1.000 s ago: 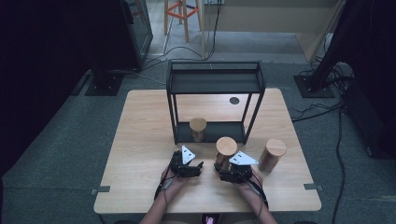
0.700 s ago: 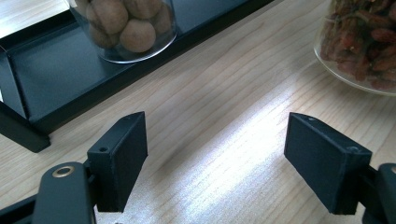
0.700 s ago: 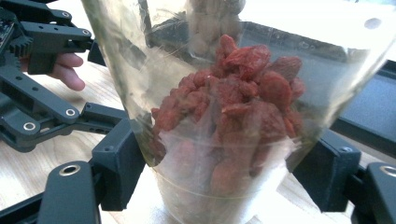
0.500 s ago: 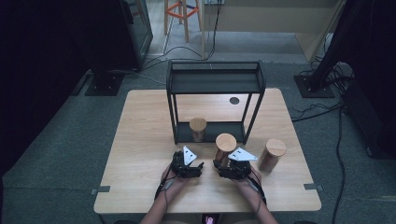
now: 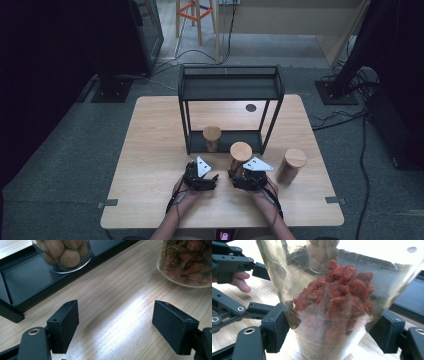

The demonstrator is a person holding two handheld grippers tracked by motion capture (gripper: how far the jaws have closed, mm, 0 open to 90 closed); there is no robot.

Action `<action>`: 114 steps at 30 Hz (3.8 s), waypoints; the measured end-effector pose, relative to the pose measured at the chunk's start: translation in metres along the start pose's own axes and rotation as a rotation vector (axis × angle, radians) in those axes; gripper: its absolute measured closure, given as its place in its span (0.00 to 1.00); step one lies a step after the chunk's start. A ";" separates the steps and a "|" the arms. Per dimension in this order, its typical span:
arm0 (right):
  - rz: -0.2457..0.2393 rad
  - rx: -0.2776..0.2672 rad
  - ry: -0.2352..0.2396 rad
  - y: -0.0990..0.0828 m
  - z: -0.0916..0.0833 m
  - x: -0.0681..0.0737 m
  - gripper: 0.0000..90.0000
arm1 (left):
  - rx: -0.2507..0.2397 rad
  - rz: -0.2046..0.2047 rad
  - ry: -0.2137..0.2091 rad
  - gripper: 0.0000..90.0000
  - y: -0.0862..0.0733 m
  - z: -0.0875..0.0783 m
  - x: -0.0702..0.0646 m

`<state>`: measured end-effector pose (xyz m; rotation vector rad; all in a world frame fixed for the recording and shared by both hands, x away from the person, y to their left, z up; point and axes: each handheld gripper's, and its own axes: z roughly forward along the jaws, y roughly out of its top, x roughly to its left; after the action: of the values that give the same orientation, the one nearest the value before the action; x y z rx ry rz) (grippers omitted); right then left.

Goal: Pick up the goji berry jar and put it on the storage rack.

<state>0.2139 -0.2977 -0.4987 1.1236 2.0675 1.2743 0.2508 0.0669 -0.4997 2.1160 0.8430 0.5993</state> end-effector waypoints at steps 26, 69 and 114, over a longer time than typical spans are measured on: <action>-0.031 -0.005 -0.011 0.018 0.012 -0.001 0.27 | 0.040 -0.019 -0.018 0.24 0.007 0.003 0.005; -0.004 0.015 -0.029 0.049 0.037 -0.013 0.27 | 0.068 -0.097 -0.067 0.24 0.010 0.006 0.019; 0.039 0.029 -0.092 0.066 0.069 -0.021 0.27 | 0.069 -0.097 -0.068 0.24 0.010 0.006 0.019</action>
<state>0.3021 -0.2641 -0.4735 1.2175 2.0126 1.1911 0.2707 0.0730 -0.4926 2.1311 0.9340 0.4507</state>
